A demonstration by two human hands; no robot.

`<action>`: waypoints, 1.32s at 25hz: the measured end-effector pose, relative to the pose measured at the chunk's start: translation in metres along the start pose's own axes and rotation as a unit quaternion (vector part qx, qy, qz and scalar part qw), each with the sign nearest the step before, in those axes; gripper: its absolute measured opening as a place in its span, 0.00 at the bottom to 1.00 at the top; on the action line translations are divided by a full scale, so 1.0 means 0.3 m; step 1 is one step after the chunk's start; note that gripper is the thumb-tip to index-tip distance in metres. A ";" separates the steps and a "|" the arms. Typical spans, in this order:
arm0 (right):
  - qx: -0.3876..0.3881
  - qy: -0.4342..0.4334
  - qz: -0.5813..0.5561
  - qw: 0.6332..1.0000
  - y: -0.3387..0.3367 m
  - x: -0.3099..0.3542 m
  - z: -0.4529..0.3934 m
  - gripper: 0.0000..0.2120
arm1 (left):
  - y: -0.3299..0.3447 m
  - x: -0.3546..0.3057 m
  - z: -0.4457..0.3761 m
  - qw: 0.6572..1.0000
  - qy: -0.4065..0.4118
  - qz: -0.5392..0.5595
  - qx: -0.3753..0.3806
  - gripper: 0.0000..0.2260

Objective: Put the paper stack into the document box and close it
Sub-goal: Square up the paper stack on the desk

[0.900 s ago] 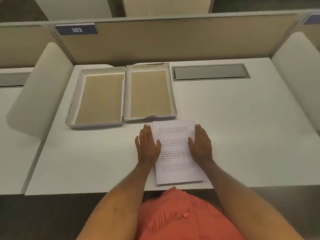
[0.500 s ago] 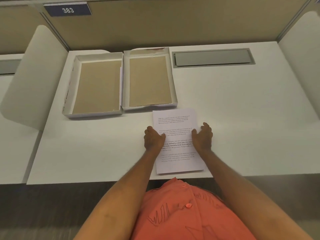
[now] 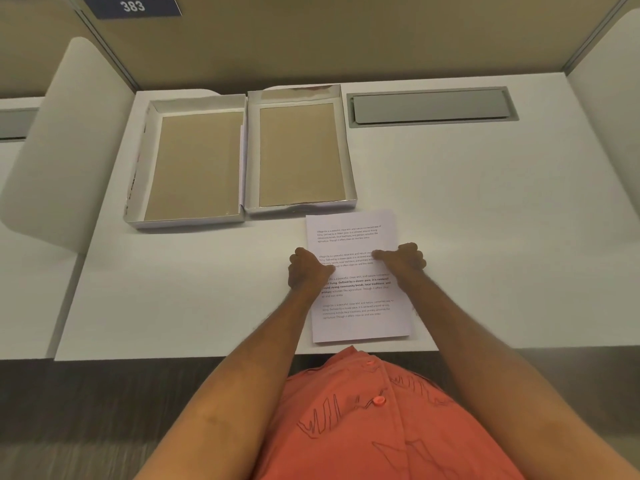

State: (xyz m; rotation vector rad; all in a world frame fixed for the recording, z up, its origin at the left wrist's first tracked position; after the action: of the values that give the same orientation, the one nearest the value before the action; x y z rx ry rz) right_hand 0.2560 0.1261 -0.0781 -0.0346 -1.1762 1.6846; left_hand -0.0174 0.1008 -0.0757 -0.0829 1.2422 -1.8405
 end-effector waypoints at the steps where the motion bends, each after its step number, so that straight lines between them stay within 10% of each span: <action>1: 0.016 0.000 0.002 1.000 0.003 0.003 -0.007 0.38 | 0.000 0.000 -0.002 1.000 0.000 -0.003 0.000 0.35; 21: 0.174 0.058 -0.218 0.958 0.070 0.032 0.016 0.24 | -0.012 -0.009 0.009 1.000 0.006 0.007 0.001 0.35; 29: 0.149 0.061 -0.221 0.962 0.072 0.026 0.003 0.34 | -0.010 -0.002 0.002 1.000 0.010 0.005 -0.004 0.35; 33: 0.125 0.060 -0.207 0.968 0.062 -0.001 -0.017 0.22 | -0.010 -0.001 -0.002 1.000 0.017 0.007 -0.008 0.35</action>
State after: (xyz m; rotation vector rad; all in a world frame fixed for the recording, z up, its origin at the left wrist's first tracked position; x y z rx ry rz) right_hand 0.2456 0.1294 -0.0939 0.2479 -0.8062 1.4226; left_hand -0.0196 0.1017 -0.0735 -0.0523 1.2766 -1.8275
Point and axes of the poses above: each hand's wrist, its own z-axis away from the middle knuckle, its own y-axis out of the palm, x = y × z, the point moved 10 cm from there along -z, towards the middle knuckle, and after that the axes turned 9 degrees about -x, right-handed, at the moved point
